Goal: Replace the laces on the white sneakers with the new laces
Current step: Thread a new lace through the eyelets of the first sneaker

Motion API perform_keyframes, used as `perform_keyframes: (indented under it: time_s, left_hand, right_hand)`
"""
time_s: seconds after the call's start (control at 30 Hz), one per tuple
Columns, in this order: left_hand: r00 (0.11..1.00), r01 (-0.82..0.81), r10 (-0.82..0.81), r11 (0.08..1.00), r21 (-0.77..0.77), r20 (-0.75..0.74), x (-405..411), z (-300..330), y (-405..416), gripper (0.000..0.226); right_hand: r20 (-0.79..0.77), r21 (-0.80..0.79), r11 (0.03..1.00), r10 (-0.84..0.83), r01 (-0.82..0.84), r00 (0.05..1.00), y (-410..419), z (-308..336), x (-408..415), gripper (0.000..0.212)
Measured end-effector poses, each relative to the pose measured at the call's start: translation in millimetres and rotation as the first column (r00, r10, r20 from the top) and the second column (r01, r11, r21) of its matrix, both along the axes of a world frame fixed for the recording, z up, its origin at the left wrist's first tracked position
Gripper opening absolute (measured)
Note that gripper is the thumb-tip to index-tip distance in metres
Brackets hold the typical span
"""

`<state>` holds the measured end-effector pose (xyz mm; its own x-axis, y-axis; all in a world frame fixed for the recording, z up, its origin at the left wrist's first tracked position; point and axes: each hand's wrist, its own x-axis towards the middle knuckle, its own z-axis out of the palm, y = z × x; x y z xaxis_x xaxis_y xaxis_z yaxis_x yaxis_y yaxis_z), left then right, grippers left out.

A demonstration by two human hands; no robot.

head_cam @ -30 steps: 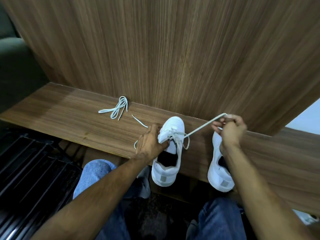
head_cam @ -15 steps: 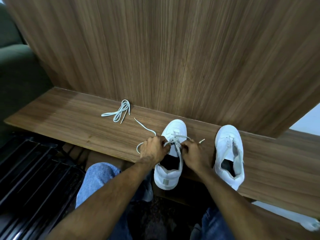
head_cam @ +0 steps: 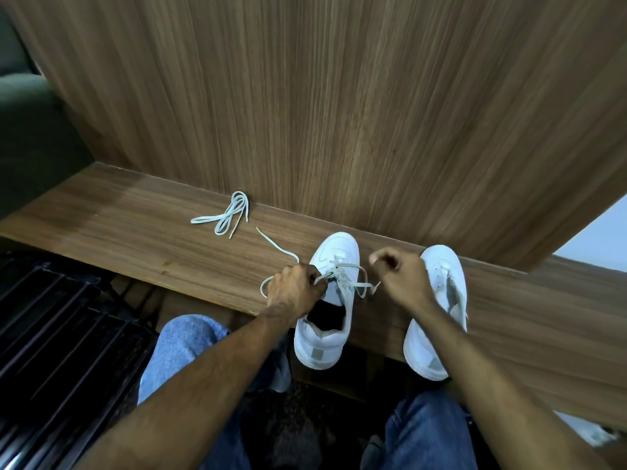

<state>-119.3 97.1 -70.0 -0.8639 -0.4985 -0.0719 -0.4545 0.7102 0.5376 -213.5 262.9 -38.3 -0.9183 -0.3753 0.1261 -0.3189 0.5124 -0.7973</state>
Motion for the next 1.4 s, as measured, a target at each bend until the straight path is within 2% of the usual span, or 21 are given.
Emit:
perform_keyframes:
  time_s: [0.1,0.2,0.27,0.33,0.37,0.43,0.5,0.57,0.63,0.67,0.7,0.73,0.8,0.83,0.87,0.9,0.97,1.03,1.17,1.27,1.4]
  left_hand:
    - [1.000,-0.014,0.014,1.000,0.020,0.001,1.0,1.4,-0.3,0.024]
    - [1.000,-0.027,0.027,0.999,0.033,0.000,0.6,1.0,-0.9,0.025]
    - [1.000,-0.031,0.031,0.999,0.039,0.000,0.9,-0.1,-1.4,0.024]
    - [1.000,-0.029,0.029,0.999,0.040,-0.002,0.5,-0.6,-0.7,0.024]
    - [1.000,-0.030,0.030,0.999,0.040,-0.004,0.2,-0.2,-0.7,0.024]
    - [0.999,-0.035,0.035,0.999,0.039,-0.009,0.7,0.0,-1.1,0.025]
    - [0.999,-0.039,0.040,0.998,0.044,-0.012,0.1,-0.6,-1.2,0.024]
    - [0.999,-0.048,0.049,0.998,0.051,-0.011,0.1,-1.0,-1.2,0.024]
    - [0.998,-0.053,0.054,0.997,0.049,-0.014,-0.5,-0.8,-1.0,0.026]
    - [0.998,-0.053,0.053,0.998,0.047,-0.016,-1.0,-1.2,-1.0,0.027]
    - [0.998,-0.052,0.053,0.998,0.045,-0.018,-1.3,-1.6,-1.2,0.027]
    - [0.998,-0.053,0.054,0.998,0.046,-0.018,-1.1,-1.9,-1.2,0.026]
    - [0.999,-0.052,0.053,0.997,0.055,-0.013,-0.9,-2.3,-0.8,0.023]
    - [0.999,-0.053,0.053,0.997,0.059,-0.012,-1.0,-3.0,-1.1,0.022]
    - [0.998,-0.053,0.054,0.997,0.062,-0.012,-1.0,-3.6,-1.8,0.021]
    - [0.998,-0.055,0.056,0.997,0.063,-0.012,-1.0,-3.5,-2.3,0.021]
    - [0.998,-0.054,0.055,0.997,0.058,-0.010,-1.4,-3.4,-2.6,0.021]
    - [0.999,-0.053,0.054,0.997,0.053,-0.005,-2.6,-4.7,-2.1,0.021]
    - [0.998,-0.058,0.058,0.997,0.051,-0.010,-3.5,-4.6,-2.6,0.021]
    - [0.999,-0.053,0.053,0.998,0.046,-0.006,-3.6,-6.8,-2.5,0.022]
    - [0.998,-0.061,0.062,0.997,0.056,-0.018,-4.4,-7.2,-3.8,0.022]
  right_hand:
    - [0.108,0.203,0.968,0.129,-0.149,0.986,-14.0,-37.4,13.3,0.013]
    - [0.064,0.277,0.955,0.094,-0.108,0.993,-22.4,-54.0,17.2,0.022]
    - [0.098,0.178,0.983,0.031,-0.049,0.995,-24.6,-45.6,16.9,0.025]
    - [0.199,-0.055,0.996,-0.059,0.072,0.978,-21.7,-27.8,12.7,0.024]
    - [0.251,-0.205,0.968,-0.094,0.147,0.964,-18.9,-18.3,8.4,0.025]
    - [0.285,-0.493,0.833,-0.119,0.252,0.951,-9.4,9.1,-0.3,0.026]
    - [0.263,-0.724,0.630,-0.123,0.280,0.957,4.6,43.7,-11.9,0.026]
    - [0.242,-0.867,0.413,-0.140,0.278,0.960,18.7,78.4,-25.0,0.026]
    - [0.205,-0.915,0.307,-0.211,0.263,0.956,29.1,101.0,-37.0,0.024]
    - [0.182,-0.915,0.310,-0.253,0.258,0.950,32.6,102.9,-41.4,0.023]
    - [0.157,-0.893,0.362,-0.306,0.267,0.939,33.4,98.5,-45.2,0.021]
    - [0.112,-0.826,0.481,-0.370,0.293,0.922,32.5,89.6,-48.1,0.016]
    - [-0.030,-0.524,0.782,-0.414,0.338,0.910,28.3,61.3,-45.8,0.013]
    - [-0.072,-0.319,0.884,-0.383,0.342,0.921,25.3,43.3,-41.8,0.023]
    - [-0.098,-0.123,0.941,-0.328,0.315,0.940,22.2,27.4,-33.8,0.030]
    - [-0.115,0.029,0.965,-0.255,0.259,0.960,17.6,12.6,-24.0,0.033]
    - [-0.149,0.199,0.976,-0.057,0.087,0.987,5.7,-9.9,-5.4,0.033]
    - [-0.174,0.355,0.933,0.133,-0.063,0.976,-3.9,-27.6,5.4,0.035]
    - [-0.157,0.532,0.838,0.244,-0.126,0.957,-17.3,-37.0,13.2,0.025]
    - [-0.133,0.496,0.864,0.180,-0.092,0.975,-18.8,-36.9,14.6,0.020]
    - [0.043,0.208,0.974,-0.098,0.087,0.994,-5.6,-20.3,-0.5,0.022]
